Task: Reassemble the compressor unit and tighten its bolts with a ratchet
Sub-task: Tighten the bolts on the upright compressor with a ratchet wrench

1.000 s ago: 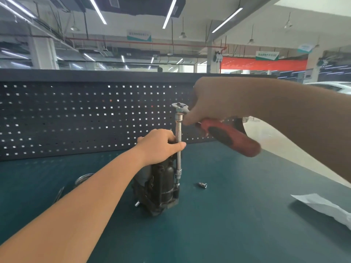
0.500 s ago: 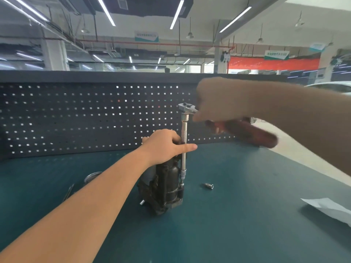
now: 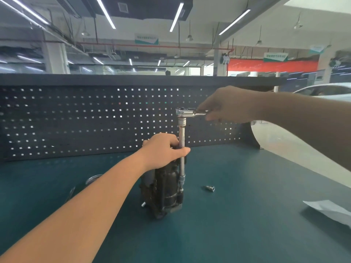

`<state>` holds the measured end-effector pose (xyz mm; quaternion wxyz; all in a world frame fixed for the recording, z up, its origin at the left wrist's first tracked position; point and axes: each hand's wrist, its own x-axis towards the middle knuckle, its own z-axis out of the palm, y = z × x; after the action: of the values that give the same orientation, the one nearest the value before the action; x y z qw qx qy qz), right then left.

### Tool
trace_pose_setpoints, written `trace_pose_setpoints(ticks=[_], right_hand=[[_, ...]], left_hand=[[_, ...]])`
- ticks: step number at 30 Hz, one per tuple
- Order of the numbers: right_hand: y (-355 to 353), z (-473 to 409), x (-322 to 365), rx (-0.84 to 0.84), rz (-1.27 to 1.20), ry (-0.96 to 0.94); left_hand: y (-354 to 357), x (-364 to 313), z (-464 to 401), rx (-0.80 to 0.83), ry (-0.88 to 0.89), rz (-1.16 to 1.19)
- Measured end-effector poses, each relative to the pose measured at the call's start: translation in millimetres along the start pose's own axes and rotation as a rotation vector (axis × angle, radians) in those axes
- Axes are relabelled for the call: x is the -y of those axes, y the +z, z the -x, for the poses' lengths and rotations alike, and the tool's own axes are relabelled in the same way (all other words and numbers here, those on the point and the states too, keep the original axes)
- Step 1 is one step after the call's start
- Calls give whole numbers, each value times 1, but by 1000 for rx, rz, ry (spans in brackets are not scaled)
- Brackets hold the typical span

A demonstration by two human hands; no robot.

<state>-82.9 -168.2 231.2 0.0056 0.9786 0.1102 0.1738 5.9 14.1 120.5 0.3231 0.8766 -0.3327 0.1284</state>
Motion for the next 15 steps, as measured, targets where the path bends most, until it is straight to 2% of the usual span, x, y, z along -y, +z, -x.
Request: trace_pose_setpoints(ticks=[3, 4, 8, 15], right_hand=[[-2, 4, 13, -17, 83, 2], [-7, 5, 19, 34, -14, 28], [-21, 15, 40, 275, -714, 292], [-3, 19, 45, 173, -1041, 348]], left_hand=[[-2, 5, 0, -17, -20, 21], [-1, 5, -1, -18, -21, 15], [3, -1, -4, -22, 6, -29], [2, 0, -5, 6, -13, -54]])
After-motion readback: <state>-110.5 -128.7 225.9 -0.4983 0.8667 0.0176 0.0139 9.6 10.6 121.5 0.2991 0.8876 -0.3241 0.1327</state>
